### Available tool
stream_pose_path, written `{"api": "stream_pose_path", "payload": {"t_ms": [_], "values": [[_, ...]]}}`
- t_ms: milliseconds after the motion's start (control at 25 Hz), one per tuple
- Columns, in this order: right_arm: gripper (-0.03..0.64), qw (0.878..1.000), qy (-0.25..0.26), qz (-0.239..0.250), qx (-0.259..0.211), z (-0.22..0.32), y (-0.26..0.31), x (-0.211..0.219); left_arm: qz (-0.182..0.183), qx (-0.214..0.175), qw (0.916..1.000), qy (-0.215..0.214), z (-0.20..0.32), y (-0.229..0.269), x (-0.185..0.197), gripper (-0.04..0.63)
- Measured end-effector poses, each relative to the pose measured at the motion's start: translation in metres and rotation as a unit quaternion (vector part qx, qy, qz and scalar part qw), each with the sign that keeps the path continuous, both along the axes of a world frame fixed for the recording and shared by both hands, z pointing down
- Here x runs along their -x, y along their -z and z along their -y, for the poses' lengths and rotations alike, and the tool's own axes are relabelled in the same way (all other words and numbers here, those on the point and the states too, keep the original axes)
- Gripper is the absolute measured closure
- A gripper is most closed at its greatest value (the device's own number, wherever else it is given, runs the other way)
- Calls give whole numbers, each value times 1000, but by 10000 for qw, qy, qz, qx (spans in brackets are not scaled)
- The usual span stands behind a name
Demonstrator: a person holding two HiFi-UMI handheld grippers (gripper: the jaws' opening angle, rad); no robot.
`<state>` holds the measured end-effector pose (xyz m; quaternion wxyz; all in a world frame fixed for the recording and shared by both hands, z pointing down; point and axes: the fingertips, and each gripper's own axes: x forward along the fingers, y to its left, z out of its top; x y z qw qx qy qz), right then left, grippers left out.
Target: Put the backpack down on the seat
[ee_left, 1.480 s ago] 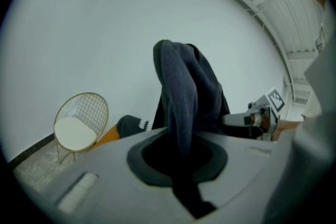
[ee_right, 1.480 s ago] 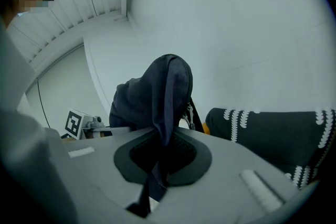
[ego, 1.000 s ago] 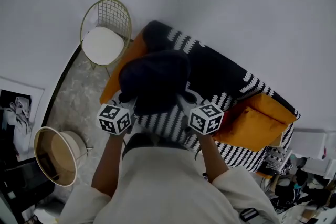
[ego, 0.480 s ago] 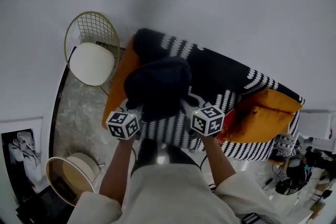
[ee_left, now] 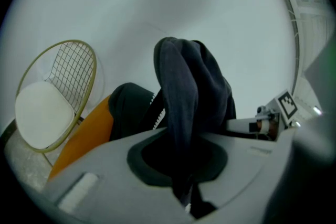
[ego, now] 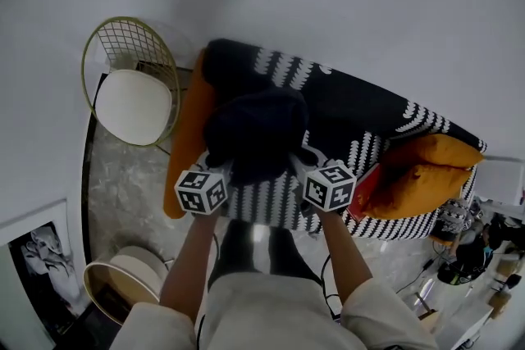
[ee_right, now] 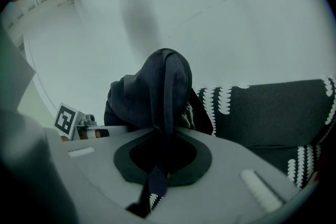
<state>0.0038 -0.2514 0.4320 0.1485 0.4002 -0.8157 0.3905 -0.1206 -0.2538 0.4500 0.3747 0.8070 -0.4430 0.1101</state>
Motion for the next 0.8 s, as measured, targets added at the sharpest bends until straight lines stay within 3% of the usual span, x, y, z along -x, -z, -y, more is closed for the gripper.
{"api": "stream_pose_path", "payload": {"t_ms": [240, 440, 800], "values": [[606, 9996, 210, -210, 14, 21, -44, 9, -110, 247, 9996, 103, 20, -46, 4, 568], [606, 9999, 168, -2, 34, 36, -82, 19, 161, 298, 9994, -107, 29, -80, 8, 566], [604, 9997, 122, 117, 155, 63, -146, 27, 304, 594, 9974, -269, 48, -142, 11, 565]]}}
